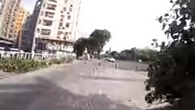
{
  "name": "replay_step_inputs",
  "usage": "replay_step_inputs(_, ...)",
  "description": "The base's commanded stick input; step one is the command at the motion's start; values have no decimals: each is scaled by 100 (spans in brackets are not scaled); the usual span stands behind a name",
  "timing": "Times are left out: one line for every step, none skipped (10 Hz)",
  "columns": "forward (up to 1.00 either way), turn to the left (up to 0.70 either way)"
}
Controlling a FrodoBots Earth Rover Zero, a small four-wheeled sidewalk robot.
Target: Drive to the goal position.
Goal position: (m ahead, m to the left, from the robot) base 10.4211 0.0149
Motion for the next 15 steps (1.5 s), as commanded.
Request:
replay_step_inputs(70,0)
replay_step_inputs(70,0)
replay_step_inputs(70,0)
replay_step_inputs(70,0)
replay_step_inputs(70,0)
replay_step_inputs(70,0)
replay_step_inputs(70,0)
replay_step_inputs(70,0)
replay_step_inputs(70,0)
replay_step_inputs(70,0)
replay_step_inputs(70,0)
replay_step_inputs(70,0)
replay_step_inputs(70,0)
replay_step_inputs(70,0)
replay_step_inputs(70,0)
